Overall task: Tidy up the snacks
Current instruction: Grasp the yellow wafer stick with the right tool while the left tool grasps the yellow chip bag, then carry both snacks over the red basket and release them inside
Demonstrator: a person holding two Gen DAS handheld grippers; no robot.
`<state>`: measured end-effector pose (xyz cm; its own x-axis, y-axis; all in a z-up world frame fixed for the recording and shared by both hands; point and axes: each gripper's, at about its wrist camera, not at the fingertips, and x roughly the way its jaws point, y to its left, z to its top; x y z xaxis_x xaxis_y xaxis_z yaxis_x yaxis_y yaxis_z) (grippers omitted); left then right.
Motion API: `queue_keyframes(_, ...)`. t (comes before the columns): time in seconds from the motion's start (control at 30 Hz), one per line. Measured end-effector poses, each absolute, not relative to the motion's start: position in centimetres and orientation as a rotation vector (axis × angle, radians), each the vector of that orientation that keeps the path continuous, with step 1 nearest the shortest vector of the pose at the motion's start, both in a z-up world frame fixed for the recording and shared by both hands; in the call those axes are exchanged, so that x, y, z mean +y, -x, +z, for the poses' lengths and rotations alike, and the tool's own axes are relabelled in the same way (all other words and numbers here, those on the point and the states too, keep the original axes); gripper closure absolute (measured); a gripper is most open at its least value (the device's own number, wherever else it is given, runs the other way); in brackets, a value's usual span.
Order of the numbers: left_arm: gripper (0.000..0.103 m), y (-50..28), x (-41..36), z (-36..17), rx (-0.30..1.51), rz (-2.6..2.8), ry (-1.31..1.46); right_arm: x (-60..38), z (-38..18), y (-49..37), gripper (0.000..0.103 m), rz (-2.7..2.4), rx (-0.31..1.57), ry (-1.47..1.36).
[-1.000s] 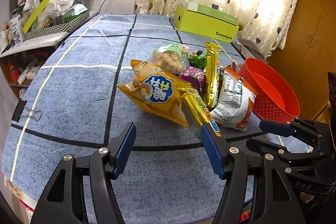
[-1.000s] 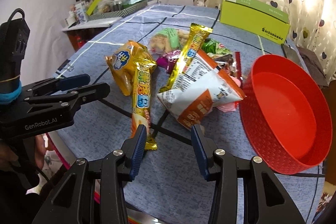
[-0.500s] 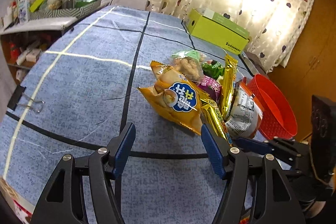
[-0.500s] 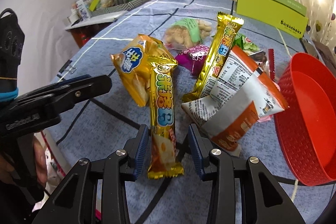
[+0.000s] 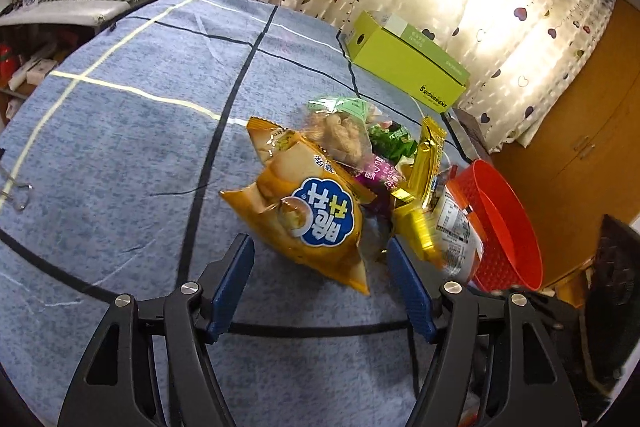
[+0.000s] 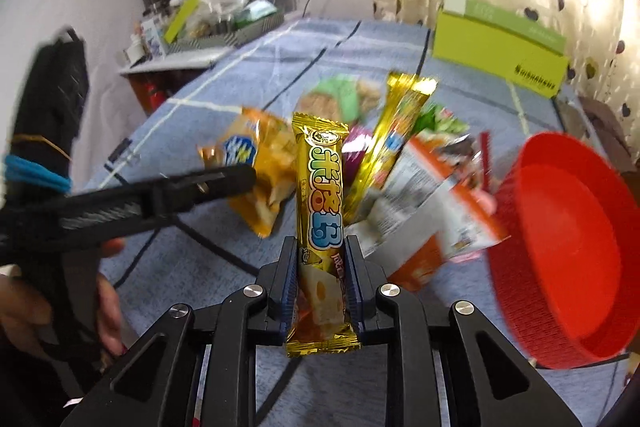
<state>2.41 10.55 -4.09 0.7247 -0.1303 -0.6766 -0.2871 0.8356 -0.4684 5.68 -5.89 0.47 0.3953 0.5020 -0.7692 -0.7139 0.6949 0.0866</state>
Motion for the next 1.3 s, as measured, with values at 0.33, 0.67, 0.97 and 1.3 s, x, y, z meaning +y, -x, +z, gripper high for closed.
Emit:
queue_keyframes(0.33, 0.033, -4.3, 10.8, -4.8, 0.751, 0.168, 0.662, -7.4, 3.7, -6.8, 0.083, 0.757, 0.779, 0.409)
queue_keyframes(0.67, 0.033, -6.0, 10.9, -5.8, 0.794, 0.281, 0.627, -9.0, 3.7, -8.1, 0.083, 0.751, 0.775, 0.394)
queue_keyframes(0.97, 0.053, -5.7, 9.7, -4.9, 0.794, 0.347, 0.487, -10.0, 3.7, -8.0, 0.083, 0.758, 0.776, 0.364)
queue_keyframes(1.3, 0.055, -4.3, 8.3, -3.2, 0.773, 0.398, 0.393, -11.0, 4.4, -7.4, 0.083, 0.765, 0.751, 0.338)
